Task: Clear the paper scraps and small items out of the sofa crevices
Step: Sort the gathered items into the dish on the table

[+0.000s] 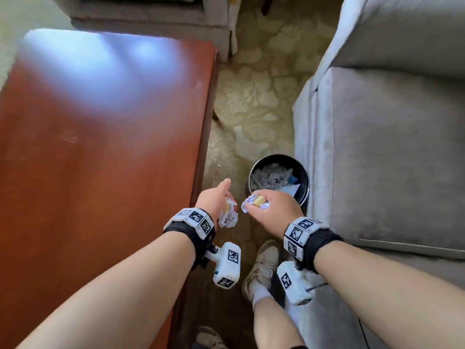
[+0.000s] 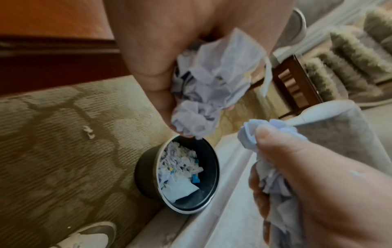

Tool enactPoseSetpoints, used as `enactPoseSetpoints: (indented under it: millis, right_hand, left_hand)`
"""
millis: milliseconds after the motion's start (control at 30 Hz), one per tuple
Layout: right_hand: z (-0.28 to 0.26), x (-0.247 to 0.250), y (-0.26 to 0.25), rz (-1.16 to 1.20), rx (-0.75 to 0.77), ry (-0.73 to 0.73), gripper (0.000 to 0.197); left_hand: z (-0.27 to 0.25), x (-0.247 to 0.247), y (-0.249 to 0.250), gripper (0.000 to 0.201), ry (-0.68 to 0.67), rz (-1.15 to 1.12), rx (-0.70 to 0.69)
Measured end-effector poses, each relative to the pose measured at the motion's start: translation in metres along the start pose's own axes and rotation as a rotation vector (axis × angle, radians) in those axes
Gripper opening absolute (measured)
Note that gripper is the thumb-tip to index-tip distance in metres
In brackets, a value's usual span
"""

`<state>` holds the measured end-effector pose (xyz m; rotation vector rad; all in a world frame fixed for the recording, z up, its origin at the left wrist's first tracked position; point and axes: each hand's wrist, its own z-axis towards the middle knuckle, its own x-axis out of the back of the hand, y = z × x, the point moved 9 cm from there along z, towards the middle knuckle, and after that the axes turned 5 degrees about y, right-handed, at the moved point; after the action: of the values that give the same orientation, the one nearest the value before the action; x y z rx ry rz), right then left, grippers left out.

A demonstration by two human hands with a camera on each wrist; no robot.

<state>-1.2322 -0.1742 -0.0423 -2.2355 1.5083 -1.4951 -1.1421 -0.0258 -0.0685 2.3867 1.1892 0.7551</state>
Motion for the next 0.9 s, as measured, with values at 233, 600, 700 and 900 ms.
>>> enactPoseSetpoints:
  millis: [233,600,700,900]
  right_hand:
    - [0.038,0.032,0.081,0.074,-0.195,0.044,0.036]
    - [0.103,-0.021,0.144,0.167,-0.411,0.078,0.041]
    - [0.119,-0.032,0.161,0.191,-0.46,0.111,0.045]
    - [0.138,-0.041,0.177,0.22,-0.457,0.131,0.045]
  left_hand:
    - [0.057,-0.091,0.018,0.046,-0.153,0.064,0.065]
    - [0.15,-0.135,-0.017,0.045,-0.23,0.187,0.138]
    - [0.169,-0.142,-0.025,0.051,-0.209,0.172,0.146]
    - [0.187,-0.161,-0.032,0.046,-0.232,0.163,0.183]
